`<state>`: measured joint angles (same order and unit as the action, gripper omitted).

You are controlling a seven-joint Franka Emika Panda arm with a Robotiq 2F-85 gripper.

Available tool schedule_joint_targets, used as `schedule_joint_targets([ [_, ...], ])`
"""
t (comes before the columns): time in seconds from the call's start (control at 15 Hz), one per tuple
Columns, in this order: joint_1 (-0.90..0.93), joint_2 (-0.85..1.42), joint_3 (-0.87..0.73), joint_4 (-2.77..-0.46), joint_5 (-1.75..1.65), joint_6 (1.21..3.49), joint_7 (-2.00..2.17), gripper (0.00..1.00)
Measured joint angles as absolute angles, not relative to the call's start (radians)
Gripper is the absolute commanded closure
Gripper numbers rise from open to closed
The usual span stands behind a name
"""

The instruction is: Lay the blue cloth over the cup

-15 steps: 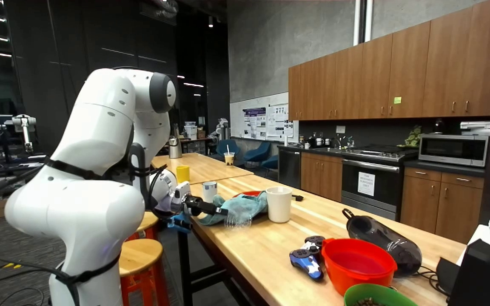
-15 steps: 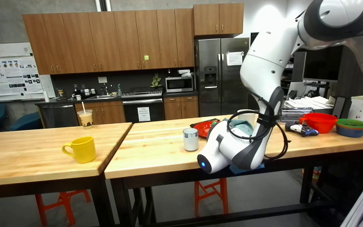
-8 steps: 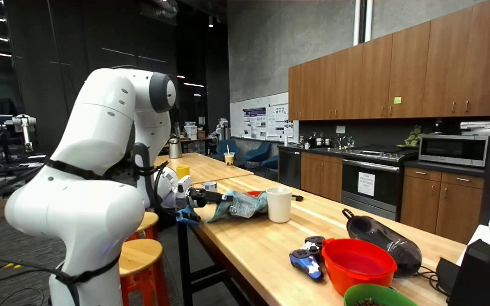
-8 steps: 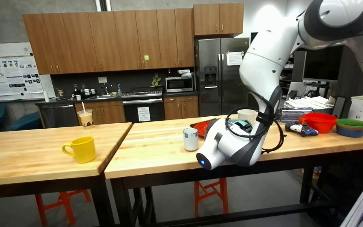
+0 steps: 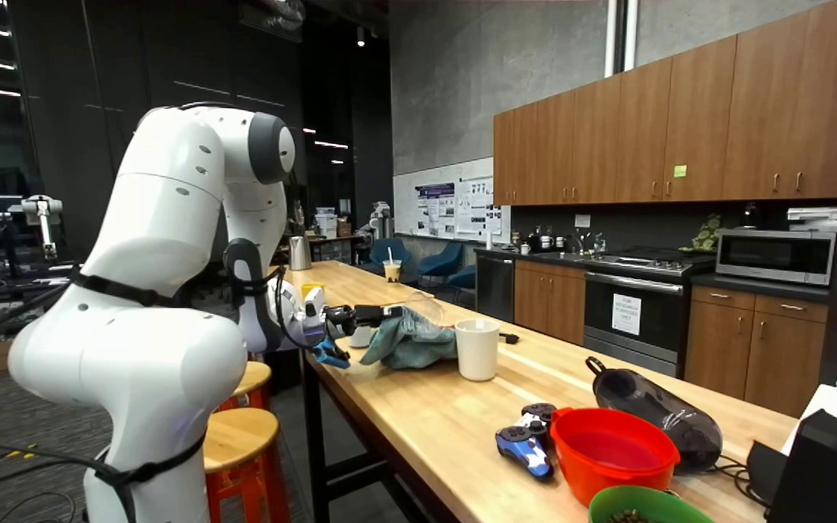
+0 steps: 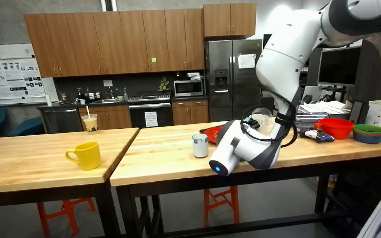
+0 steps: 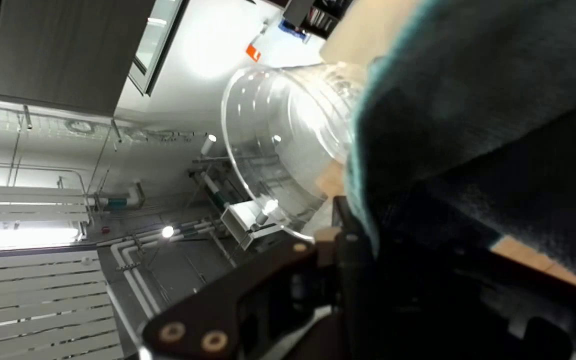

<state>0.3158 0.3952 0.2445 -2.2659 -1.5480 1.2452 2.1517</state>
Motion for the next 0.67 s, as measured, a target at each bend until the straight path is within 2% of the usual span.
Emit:
schedule_joint_targets([
  [0.33,0.205,0.295,0.192,-2.252,-1.725,1.308,2.087,1.00],
  [0.67,0.087,0.209,0.110,-2.185,-1.763,1.376,1.969,1.00],
])
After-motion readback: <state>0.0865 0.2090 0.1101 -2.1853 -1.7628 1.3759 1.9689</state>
